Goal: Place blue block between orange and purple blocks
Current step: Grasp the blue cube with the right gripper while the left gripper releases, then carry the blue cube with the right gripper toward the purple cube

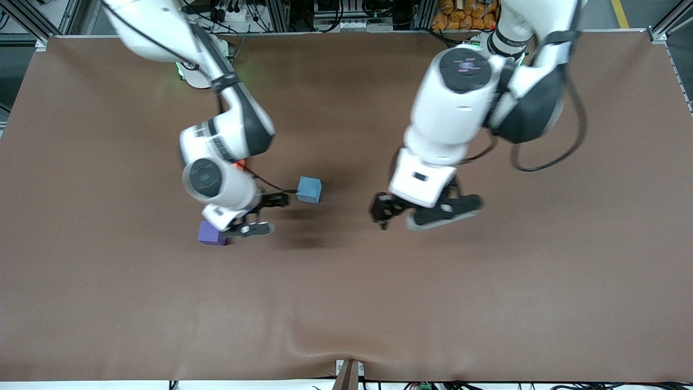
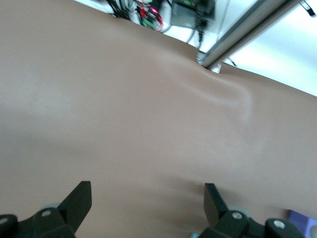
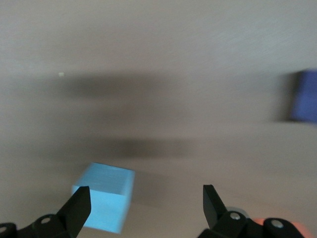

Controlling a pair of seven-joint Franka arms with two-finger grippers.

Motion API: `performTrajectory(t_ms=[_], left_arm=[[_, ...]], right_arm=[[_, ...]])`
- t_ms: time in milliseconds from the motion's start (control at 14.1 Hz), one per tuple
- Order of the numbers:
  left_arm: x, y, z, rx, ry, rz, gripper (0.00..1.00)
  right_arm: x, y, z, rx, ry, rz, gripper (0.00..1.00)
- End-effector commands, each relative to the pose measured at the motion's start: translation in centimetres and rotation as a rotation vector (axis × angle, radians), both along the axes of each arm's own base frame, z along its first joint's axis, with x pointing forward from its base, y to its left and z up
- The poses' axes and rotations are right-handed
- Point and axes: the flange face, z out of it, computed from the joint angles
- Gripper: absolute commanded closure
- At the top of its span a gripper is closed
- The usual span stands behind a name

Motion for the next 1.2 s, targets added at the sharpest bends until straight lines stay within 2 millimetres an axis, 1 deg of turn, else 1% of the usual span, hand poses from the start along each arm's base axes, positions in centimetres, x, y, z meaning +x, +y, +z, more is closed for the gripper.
performTrajectory(t_ms=[0, 71, 142, 213, 283, 425, 567, 780, 850, 921, 992, 1063, 1134], left_arm=[[-0.3, 5.9, 3.6, 0.060, 0.026, -0.054, 0.00], [-0.2, 8.4, 4.6, 0.085, 0.047, -0.104, 0.00], [0.1, 10.8, 5.0, 0.108, 0.071, -0.151, 0.00], [-0.1, 12.2, 5.9, 0.120, 0.080, -0.179, 0.00], [-0.2, 13.8, 6.4, 0.132, 0.095, -0.181, 0.00], [-0.3, 16.8, 7.7, 0.145, 0.108, -0.194, 0.00], [-0.2, 20.7, 8.8, 0.149, 0.123, -0.170, 0.00], [-0.5, 23.4, 10.4, 0.156, 0.107, -0.192, 0.00], [-0.8, 23.9, 10.8, 0.156, 0.110, -0.187, 0.00], [-1.1, 24.4, 11.1, 0.156, 0.122, -0.181, 0.00], [-1.6, 24.6, 11.6, 0.156, 0.128, -0.177, 0.00], [-1.9, 24.8, 11.8, 0.157, 0.140, -0.176, 0.00], [-2.3, 25.4, 12.4, 0.155, 0.138, -0.171, 0.00]], right_arm=[[-3.5, 4.2, -2.8, -0.010, -0.032, -0.087, 0.00], [-3.9, 4.6, -3.1, -0.014, -0.029, -0.088, 0.00], [-4.3, 4.6, -3.9, -0.022, -0.018, -0.082, 0.00], [-4.6, 4.7, -4.5, -0.029, -0.010, -0.079, 0.00], [-4.8, 4.8, -5.4, -0.038, -0.002, -0.074, 0.00], [-5.4, 5.4, -6.4, -0.046, 0.004, -0.059, 0.00], [-5.8, 5.8, -7.7, -0.056, 0.008, -0.048, 0.00], [-5.8, 5.7, -8.1, -0.058, 0.008, -0.050, 0.00], [-5.8, 5.7, -8.2, -0.058, 0.008, -0.050, 0.00], [-5.7, 5.8, -8.0, -0.056, 0.007, -0.053, 0.14], [-5.7, 5.7, -8.0, -0.054, 0.006, -0.055, 0.30], [-5.6, 5.6, -8.0, -0.053, 0.009, -0.060, 0.40], [-5.6, 5.5, -8.1, -0.055, 0.011, -0.060, 0.48]])
